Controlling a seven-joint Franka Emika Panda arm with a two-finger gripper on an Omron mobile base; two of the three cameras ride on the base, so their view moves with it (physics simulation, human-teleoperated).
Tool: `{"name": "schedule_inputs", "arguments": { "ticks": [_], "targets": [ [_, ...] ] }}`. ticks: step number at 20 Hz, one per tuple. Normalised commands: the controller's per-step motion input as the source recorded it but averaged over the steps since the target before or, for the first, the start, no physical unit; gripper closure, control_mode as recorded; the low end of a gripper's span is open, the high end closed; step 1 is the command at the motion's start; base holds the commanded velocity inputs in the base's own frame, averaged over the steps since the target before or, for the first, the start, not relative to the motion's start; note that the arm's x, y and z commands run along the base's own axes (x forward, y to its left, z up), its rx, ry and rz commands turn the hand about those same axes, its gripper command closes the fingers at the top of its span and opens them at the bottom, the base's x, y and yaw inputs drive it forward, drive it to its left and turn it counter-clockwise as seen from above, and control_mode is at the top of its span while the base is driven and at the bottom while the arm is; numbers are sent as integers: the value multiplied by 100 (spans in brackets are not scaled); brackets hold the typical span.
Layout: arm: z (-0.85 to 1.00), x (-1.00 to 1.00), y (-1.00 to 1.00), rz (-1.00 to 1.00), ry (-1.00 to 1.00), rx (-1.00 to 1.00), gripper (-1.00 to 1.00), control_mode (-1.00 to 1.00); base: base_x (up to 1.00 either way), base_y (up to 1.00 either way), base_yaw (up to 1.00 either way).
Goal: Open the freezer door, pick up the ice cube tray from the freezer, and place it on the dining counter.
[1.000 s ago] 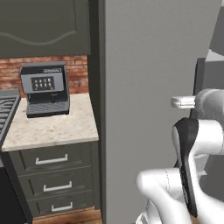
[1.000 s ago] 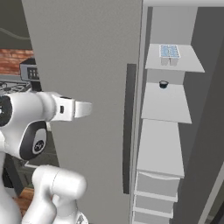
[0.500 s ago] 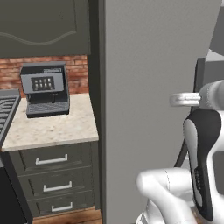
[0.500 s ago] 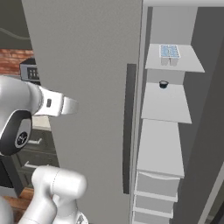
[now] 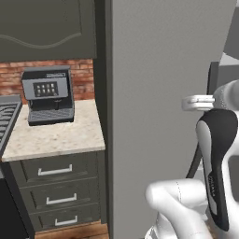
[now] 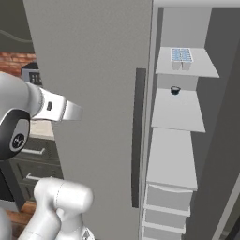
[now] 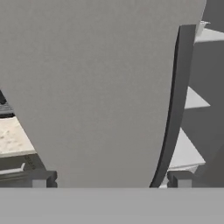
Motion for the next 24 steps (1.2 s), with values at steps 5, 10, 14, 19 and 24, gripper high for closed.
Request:
{"name": "schedule_inputs", "arguments": {
  "ticks": [5,10,14,19,24],
  "targets": [
    [-28,-19,18,0,10,1,-100,-100,0,0,0],
    [-27,0,29,1,6,0,-100,-100,0,0,0],
    [-33,0,35,3,4,0,-100,-100,0,0,0],
    [-35,0,21,7,5,0,-100,-100,0,0,0],
    [-7,0,-8,11,1,4,-100,-100,0,0,0]
  ]
}}
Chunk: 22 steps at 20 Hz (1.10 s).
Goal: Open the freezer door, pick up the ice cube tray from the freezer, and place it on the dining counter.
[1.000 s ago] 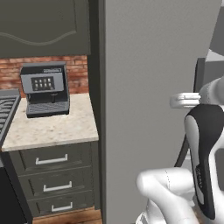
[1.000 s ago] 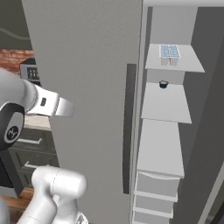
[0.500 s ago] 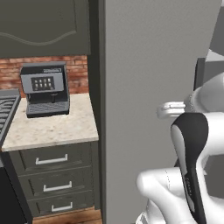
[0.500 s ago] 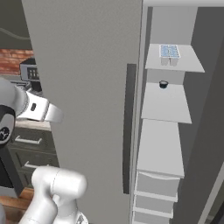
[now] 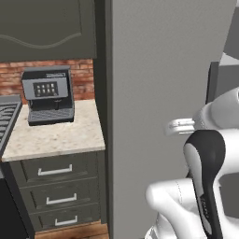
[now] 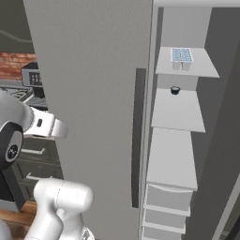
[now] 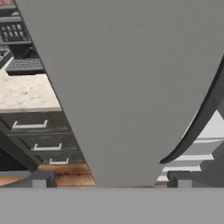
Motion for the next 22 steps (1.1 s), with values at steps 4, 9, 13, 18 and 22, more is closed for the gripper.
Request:
{"name": "schedule_inputs", "arguments": {
  "ticks": [4,9,13,18,22],
  "targets": [
    [-1,0,-3,10,5,1,-100,-100,0,0,0],
    [-5,1,0,4,5,0,-100,-100,0,0,0],
    [-2,0,-1,0,1,0,-100,-100,0,0,0],
    [-1,0,-1,-4,0,0,-100,-100,0,0,0],
    [-2,0,0,-5,0,0,-100,-100,0,0,0]
  ]
}}
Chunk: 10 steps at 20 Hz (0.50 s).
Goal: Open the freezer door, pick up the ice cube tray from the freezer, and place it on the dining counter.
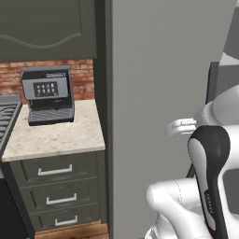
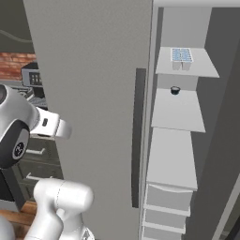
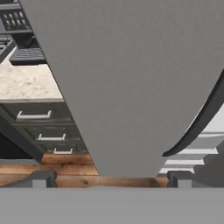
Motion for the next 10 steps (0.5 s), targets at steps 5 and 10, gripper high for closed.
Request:
{"name": "schedule_inputs", "arguments": {
  "ticks": [5,10],
  "targets": [
    [0,0,-5,-3,0,0,-100,-100,0,0,0],
    [0,0,-20,0,0,0,-100,-100,0,0,0]
  ]
}}
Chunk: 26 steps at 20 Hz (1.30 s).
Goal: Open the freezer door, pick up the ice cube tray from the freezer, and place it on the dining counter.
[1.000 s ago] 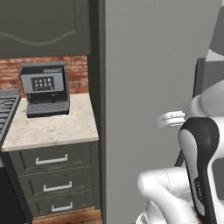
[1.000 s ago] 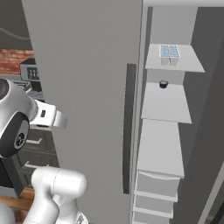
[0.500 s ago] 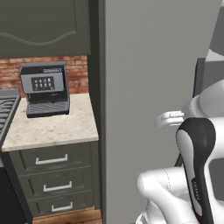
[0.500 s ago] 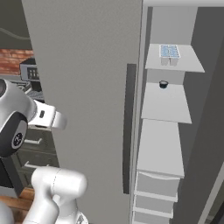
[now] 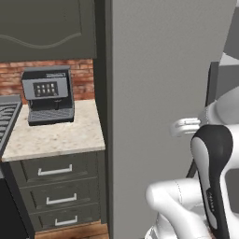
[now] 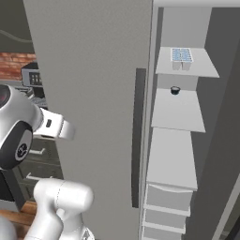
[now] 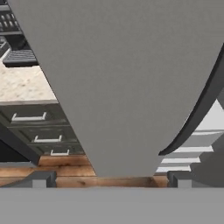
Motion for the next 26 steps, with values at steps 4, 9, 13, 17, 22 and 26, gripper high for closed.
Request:
{"name": "schedule_inputs", "arguments": {
  "ticks": [4,9,13,17,22,26],
  "targets": [
    [0,0,-7,0,0,0,-100,100,0,-31,0],
    [0,0,0,0,0,0,-100,100,0,-69,0],
    [0,0,0,0,0,0,-100,100,1,-80,0],
    [0,0,0,0,0,0,-100,100,7,-73,0],
    [0,0,0,0,0,0,-100,100,27,-42,0],
    [0,0,0,0,0,0,-100,100,47,-22,0]
  ]
}}
